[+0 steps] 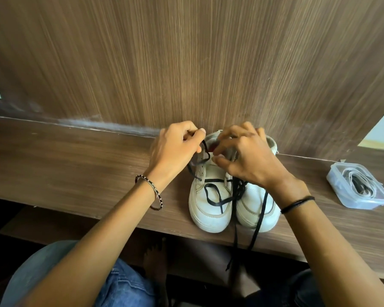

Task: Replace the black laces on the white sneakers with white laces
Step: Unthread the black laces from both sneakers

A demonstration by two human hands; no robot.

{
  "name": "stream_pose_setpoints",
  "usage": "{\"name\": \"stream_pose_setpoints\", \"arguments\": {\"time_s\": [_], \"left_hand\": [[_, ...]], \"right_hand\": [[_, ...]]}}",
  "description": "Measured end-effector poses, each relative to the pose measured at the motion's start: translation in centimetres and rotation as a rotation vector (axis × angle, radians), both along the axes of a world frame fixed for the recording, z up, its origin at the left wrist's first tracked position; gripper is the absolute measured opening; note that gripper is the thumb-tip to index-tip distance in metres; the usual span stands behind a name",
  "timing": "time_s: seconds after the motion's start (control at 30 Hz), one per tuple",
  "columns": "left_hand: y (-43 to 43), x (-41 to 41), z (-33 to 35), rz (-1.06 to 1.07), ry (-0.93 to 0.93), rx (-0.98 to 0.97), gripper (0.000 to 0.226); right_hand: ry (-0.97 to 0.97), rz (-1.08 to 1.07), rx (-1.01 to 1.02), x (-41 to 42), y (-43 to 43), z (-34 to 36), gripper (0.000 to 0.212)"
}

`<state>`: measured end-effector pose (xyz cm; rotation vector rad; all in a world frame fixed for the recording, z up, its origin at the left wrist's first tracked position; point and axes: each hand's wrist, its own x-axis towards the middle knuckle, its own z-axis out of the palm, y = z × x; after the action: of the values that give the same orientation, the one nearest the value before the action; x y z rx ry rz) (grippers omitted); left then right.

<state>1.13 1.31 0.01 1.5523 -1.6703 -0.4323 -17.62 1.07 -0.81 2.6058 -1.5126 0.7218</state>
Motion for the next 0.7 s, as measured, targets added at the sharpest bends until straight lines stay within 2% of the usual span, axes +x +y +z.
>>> {"name": "stream_pose_setpoints", "arguments": {"time_s": [0.1, 0.17, 0.23, 0.37, 0.53, 0.63, 0.7], "left_hand": [[0.5, 0.6, 0.5, -0.014, -0.150, -0.008, 0.036], [0.6, 1.0, 0.6, -0.060, -0.240, -0.013, 0.044], [0.3, 1.2, 0.6, -0.098, -0.315, -0.001, 0.050], [-0.6, 1.9, 0.5, 0.028, -0.571, -0.046, 0.056], [-1.4, 3.9, -0.1, 0.152, -0.592, 0.049, 0.047], [-1.2, 3.7, -0.8, 0.092, -0.604, 0.145, 0.027], [-1.0, 2.8, -0.9, 0.059, -0.593, 0.131, 0.027]], "right_hand": [[0.097, 0.132, 0.197, 0.4, 0.5, 0.1, 0.020], [0.194, 0.123, 0.226, 0.7, 0.7, -0.1, 0.027], [0.211, 0.107, 0.223, 0.9, 0.7, -0.1, 0.031], [0.171, 0.125, 0.327, 1.4, 0.2, 0.0, 0.020], [0.132, 0.164, 0.367, 1.3, -0.1, -0.3, 0.004], [0.142, 0.146, 0.344, 1.5, 0.4, -0.5, 0.014], [0.128, 0.145, 0.347, 1.8, 0.7, -0.5, 0.018]]}}
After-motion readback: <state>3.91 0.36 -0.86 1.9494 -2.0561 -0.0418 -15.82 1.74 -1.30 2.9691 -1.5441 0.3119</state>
